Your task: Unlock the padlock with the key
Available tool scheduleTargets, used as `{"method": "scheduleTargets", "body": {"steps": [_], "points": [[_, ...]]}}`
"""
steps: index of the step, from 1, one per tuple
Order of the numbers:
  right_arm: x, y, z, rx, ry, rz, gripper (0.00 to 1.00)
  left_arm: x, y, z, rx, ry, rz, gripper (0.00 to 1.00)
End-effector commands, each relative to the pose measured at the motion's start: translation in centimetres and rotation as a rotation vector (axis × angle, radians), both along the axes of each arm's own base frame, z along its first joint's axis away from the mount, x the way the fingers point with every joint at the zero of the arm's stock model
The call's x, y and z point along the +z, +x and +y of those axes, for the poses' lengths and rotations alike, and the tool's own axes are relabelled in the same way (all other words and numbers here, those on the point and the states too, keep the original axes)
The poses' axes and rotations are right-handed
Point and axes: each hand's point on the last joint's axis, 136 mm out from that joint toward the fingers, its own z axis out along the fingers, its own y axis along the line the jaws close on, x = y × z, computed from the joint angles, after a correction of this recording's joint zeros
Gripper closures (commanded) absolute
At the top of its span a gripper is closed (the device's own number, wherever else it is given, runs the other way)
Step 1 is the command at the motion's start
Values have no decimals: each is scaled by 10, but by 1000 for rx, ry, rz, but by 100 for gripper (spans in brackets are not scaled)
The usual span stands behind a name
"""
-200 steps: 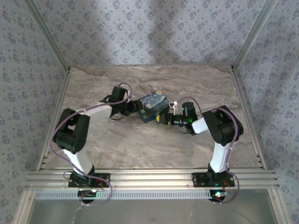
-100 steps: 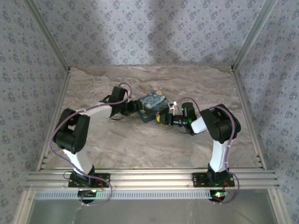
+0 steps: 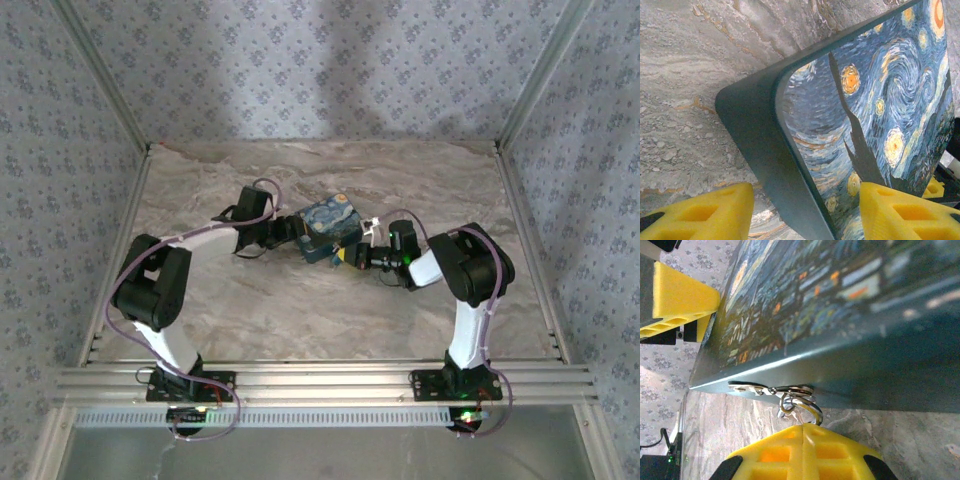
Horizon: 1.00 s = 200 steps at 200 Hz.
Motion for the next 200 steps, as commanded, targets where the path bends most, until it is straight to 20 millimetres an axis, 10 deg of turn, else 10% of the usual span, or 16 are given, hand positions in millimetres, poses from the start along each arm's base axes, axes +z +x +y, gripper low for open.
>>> {"method": "scheduleTargets", "body": {"steps": [1, 200], "points": [[6, 5, -5, -41, 23, -12, 99, -13, -17, 9, 14, 50, 53, 43], [2, 9, 6, 2, 40, -35, 53, -13, -19, 9, 20, 56, 50, 43]]}}
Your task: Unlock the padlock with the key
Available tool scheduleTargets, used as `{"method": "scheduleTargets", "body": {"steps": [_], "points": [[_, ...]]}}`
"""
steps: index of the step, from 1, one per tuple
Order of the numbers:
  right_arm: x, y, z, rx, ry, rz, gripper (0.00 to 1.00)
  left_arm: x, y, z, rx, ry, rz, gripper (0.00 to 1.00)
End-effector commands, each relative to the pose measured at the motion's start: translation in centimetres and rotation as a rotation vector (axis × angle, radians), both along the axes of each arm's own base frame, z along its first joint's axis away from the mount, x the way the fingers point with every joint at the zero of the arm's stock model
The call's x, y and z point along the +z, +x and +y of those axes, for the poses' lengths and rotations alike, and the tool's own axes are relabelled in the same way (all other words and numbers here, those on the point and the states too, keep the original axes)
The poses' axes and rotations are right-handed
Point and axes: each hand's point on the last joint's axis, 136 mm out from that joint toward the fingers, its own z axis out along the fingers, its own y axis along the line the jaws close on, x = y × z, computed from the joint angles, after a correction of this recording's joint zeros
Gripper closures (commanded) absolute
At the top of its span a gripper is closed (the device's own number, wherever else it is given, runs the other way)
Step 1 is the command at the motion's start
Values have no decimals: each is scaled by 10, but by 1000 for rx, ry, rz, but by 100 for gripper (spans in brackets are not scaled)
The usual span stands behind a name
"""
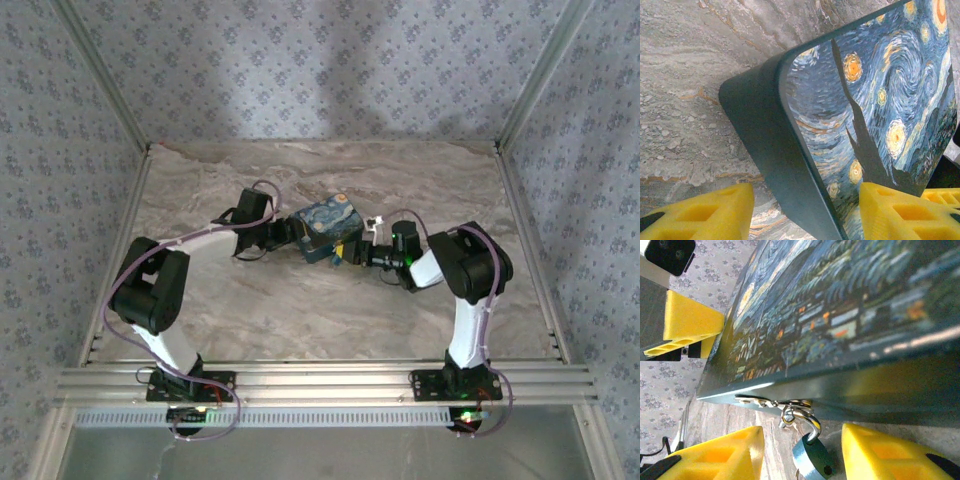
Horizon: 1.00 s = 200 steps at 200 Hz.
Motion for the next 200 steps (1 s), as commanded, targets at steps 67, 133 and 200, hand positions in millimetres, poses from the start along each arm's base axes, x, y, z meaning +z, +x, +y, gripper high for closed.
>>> {"method": "scheduleTargets", "body": {"steps": [67, 133, 200], "points": [[0, -7, 17, 69, 26, -4, 59, -14, -12, 8, 14, 51, 54, 43], [-6, -8, 10, 43, 8, 12, 71, -14, -13, 9, 15, 51, 52, 43], [-6, -7, 0, 6, -10, 21, 99, -12, -13, 9, 17, 52, 51, 43]]}}
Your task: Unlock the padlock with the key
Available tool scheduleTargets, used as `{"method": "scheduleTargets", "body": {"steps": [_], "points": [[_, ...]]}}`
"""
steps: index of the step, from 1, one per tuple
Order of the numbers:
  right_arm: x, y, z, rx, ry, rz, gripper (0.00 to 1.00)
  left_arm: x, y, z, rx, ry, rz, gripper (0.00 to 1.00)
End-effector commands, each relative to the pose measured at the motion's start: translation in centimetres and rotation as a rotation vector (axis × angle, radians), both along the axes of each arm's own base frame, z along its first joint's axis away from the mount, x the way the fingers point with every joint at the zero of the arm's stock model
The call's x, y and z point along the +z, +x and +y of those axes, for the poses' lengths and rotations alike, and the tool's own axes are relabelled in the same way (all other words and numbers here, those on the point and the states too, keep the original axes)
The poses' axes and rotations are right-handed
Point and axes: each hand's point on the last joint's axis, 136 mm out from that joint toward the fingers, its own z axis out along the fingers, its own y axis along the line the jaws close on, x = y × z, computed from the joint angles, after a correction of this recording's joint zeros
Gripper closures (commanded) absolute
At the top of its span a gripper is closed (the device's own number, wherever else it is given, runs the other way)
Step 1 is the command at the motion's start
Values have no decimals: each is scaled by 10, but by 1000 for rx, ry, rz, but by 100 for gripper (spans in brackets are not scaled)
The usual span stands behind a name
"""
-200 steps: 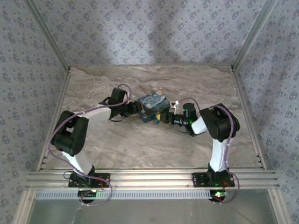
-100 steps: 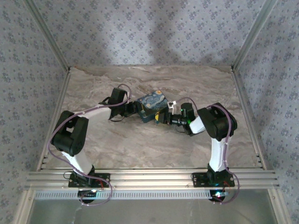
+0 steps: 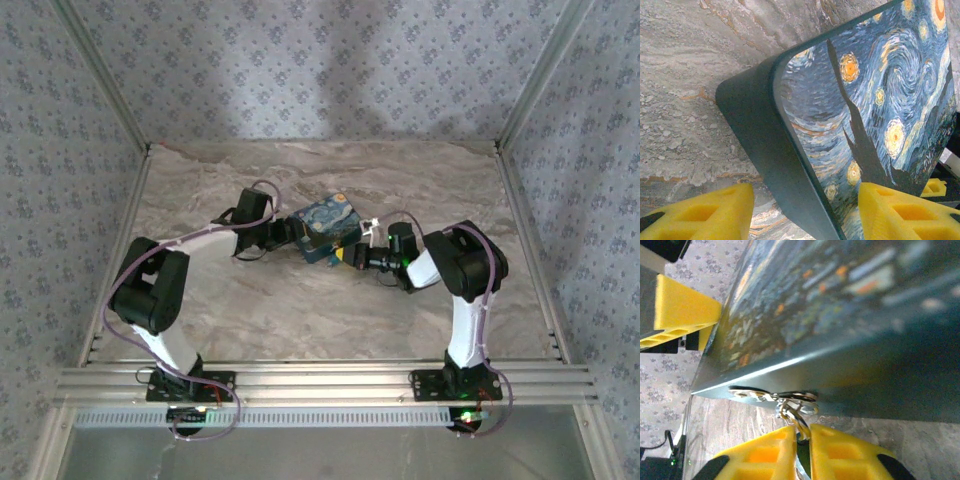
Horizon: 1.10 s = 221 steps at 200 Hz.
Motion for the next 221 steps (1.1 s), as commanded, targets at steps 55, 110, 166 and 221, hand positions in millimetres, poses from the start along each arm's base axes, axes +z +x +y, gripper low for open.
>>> {"method": "scheduleTargets", "body": {"steps": [55, 110, 166, 221], "points": [[22, 11, -12, -97, 51, -6, 100, -15, -22, 7, 6, 57, 56, 43], [39, 22, -17, -183, 140, 6, 100, -16, -26, 6, -1, 62, 57, 43], [34, 20, -40, -255, 67, -2, 100, -1, -21, 9, 13, 45, 26, 39], [43, 0, -62, -265, -89, -20, 100, 58, -10, 23, 51, 35, -117, 26]]}}
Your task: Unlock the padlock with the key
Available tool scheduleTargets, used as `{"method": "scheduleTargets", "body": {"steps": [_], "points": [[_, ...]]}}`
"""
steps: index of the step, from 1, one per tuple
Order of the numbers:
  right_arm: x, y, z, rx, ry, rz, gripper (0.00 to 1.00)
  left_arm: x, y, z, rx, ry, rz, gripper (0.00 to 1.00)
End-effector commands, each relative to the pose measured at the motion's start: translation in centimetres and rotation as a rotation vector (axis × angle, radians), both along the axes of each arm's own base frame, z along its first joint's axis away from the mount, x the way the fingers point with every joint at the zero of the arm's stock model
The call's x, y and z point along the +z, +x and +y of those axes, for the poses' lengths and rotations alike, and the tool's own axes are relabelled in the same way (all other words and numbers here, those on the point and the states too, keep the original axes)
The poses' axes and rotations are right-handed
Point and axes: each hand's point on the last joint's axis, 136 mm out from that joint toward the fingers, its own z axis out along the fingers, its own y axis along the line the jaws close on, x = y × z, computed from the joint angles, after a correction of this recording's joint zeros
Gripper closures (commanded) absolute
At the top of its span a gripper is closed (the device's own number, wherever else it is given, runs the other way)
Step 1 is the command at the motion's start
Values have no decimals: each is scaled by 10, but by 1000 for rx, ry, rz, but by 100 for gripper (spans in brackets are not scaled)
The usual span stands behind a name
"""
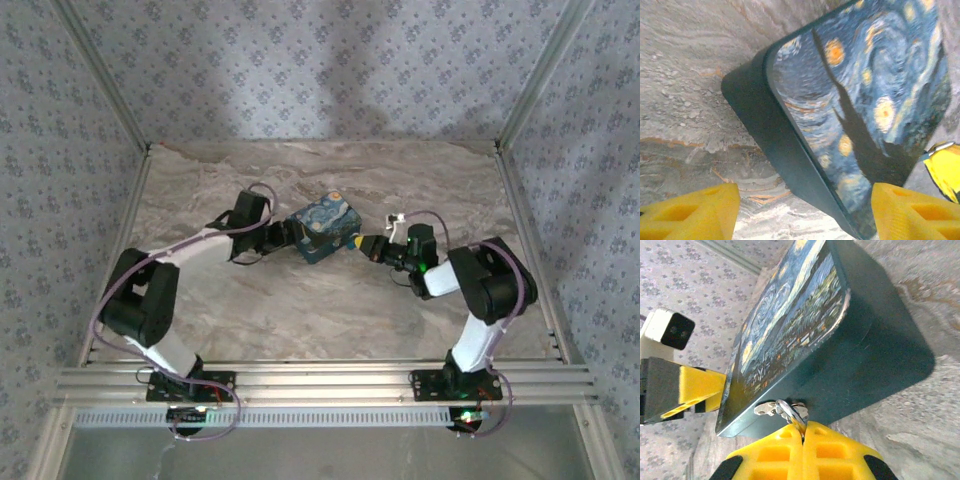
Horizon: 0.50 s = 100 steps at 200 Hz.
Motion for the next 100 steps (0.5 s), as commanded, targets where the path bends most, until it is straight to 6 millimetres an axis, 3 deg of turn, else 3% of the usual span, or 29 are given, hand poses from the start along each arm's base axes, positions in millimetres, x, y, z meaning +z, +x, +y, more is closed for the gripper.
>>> {"method": "scheduleTargets", "body": {"steps": [1, 50, 100], "points": [[2, -11, -10, 5, -115, -8, 100, 41, 4, 12, 22, 8, -103, 25], [24, -53, -14, 102, -347, 52, 100, 87, -4, 61, 141, 114, -310, 13], [31, -111, -18, 171, -487, 225, 100, 109, -31, 130, 345, 207, -473, 3]]}}
